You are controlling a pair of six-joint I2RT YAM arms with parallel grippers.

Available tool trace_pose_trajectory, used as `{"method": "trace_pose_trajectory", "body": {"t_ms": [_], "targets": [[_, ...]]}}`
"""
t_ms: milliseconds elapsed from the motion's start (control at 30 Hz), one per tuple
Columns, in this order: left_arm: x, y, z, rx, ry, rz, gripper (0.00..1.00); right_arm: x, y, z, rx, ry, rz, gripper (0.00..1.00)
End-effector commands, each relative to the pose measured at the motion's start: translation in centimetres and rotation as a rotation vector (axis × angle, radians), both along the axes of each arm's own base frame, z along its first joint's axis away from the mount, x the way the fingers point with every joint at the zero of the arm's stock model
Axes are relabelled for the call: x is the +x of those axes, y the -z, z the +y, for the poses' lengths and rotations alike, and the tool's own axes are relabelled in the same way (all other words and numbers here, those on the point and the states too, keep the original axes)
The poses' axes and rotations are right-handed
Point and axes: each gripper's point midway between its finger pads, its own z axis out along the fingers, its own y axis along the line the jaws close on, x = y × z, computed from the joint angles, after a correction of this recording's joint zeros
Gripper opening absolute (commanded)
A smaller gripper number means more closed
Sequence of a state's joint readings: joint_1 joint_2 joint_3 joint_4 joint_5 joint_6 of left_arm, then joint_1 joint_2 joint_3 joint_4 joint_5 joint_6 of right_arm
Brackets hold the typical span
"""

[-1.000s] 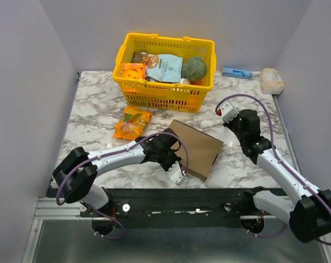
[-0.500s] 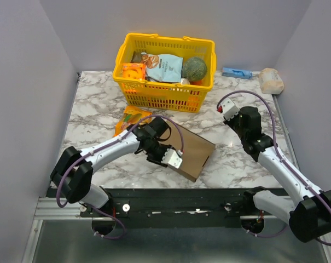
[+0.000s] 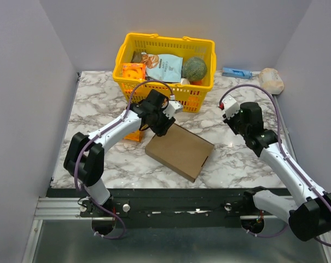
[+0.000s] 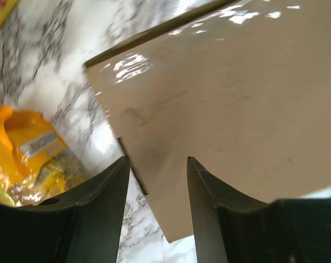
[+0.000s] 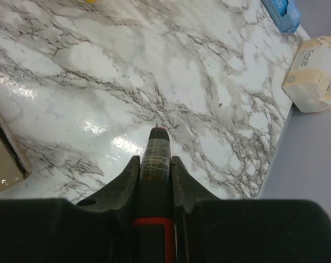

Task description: Unpack the express box

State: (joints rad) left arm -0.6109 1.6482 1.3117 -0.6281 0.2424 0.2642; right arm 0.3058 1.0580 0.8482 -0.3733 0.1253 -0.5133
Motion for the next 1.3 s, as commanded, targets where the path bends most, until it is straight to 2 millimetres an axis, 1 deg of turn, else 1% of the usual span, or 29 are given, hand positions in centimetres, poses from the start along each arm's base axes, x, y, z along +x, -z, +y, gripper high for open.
{"method": "trace_pose_trajectory", "body": {"t_ms": [0,67,100,133,167,200,233,333,367,500,567,600,633,667,733,767,800,833,867,900,933,967,1000,1033,1067,1167,1200,1233,1267], "targets": [[3.3,1.1,2.0,-0.024,-0.368,0.064,0.56,-0.3,-2.8,-0.3,-0.018,-0.035,-0.085,0.0],[3.6,1.3,2.0,-0.021,-0.364,0.06,0.56,0.2,-3.2,-2.2,-0.167,-0.023,-0.17,0.0],[3.7,1.2,1.9,-0.023,-0.362,0.056,0.56,0.9,-4.6,-2.7,-0.212,-0.021,-0.271,0.0],[3.7,1.3,1.9,-0.026,-0.358,0.061,0.56,0.6,-2.3,-3.4,-0.288,-0.034,-0.267,0.01],[3.7,1.4,1.8,-0.028,-0.354,0.062,0.56,0.6,-1.8,-4.0,-0.417,-0.08,-0.295,0.0],[3.4,1.5,1.5,-0.043,-0.339,0.08,0.56,1.1,-3.2,-3.9,-0.446,-0.083,-0.4,0.0],[3.3,1.6,1.4,-0.047,-0.329,0.09,0.56,0.2,-0.8,-4.1,-0.493,-0.119,-0.392,0.0],[2.6,2.0,0.9,-0.075,-0.3,0.127,0.56,-0.4,0.2,-3.1,-0.584,-0.233,-0.47,0.0],[2.4,2.1,0.9,-0.085,-0.294,0.141,0.55,-1.0,2.3,-3.0,-0.625,-0.285,-0.447,0.0],[1.7,2.3,0.5,-0.139,-0.271,0.199,0.55,-2.5,6.1,-3.1,-0.655,-0.339,-0.385,0.01],[1.5,2.3,0.4,-0.152,-0.262,0.208,0.54,-3.2,6.7,-2.9,-0.627,-0.361,-0.356,0.13],[1.5,2.4,0.5,-0.155,-0.265,0.209,0.54,-3.9,7.9,-3.0,-0.621,-0.382,-0.301,0.22],[1.4,2.3,0.5,-0.159,-0.26,0.209,0.54,-4.2,8.1,-2.9,-0.614,-0.395,-0.288,0.42],[1.3,1.9,0.3,-0.173,-0.252,0.204,0.54,-4.6,8.3,-2.7,-0.587,-0.404,-0.28,0.53],[1.3,1.6,0.4,-0.182,-0.244,0.192,0.54,-6.1,8.8,-2.6,-0.561,-0.446,-0.197,0.68],[1.2,1.0,0.4,-0.192,-0.239,0.182,0.54,-6.9,8.9,-2.3,-0.524,-0.468,-0.163,0.72],[1.1,0.6,0.4,-0.198,-0.237,0.179,0.55,-8.8,10.2,-1.9,-0.489,-0.524,-0.069,0.77],[1.0,0.3,0.3,-0.205,-0.229,0.178,0.55,-9.3,9.1,-1.7,-0.466,-0.54,-0.06,0.83],[0.9,-0.2,0.4,-0.208,-0.229,0.173,0.55,-10.3,9.0,-0.9,-0.43,-0.592,-0.034,0.84],[0.8,-0.9,0.6,-0.209,-0.231,0.165,0.55,-12.6,10.2,-1.1,-0.413,-0.637,0.07,0.85],[0.7,-1.4,0.7,-0.209,-0.235,0.163,0.55,-13.4,9.9,-0.9,-0.401,-0.666,0.091,0.85],[0.7,-2.3,1.1,-0.212,-0.243,0.146,0.55,-13.7,8.2,-0.2,-0.383,-0.703,0.071,0.86],[0.6,-2.9,1.5,-0.204,-0.254,0.143,0.55,-14.5,7.9,-0.1,-0.366,-0.715,0.096,0.86],[0.5,-3.6,1.9,-0.209,-0.261,0.137,0.55,-14.3,6.9,0.3,-0.346,-0.719,0.086,0.86],[0.3,-4.9,2.4,-0.23,-0.267,0.117,0.55,-13.9,4.8,1.1,-0.299,-0.721,0.052,0.86],[-2.4,-6.4,2.8,-0.267,-0.108,0.088,0.53,-12.0,1.6,3.5,-0.143,-0.696,0.076,0.86],[-4.0,-5.8,3.2,-0.254,-0.055,0.113,0.52,-10.6,0.5,4.2,-0.097,-0.672,0.058,0.86],[-5.2,-5.9,3.0,-0.267,0.017,0.116,0.51,-9.7,0.3,4.8,-0.049,-0.647,0.09,0.85],[-6.1,-6.2,3.3,-0.265,0.072,0.098,0.45,-8.8,1.4,5.7,0.034,-0.608,0.187,0.84]]}}
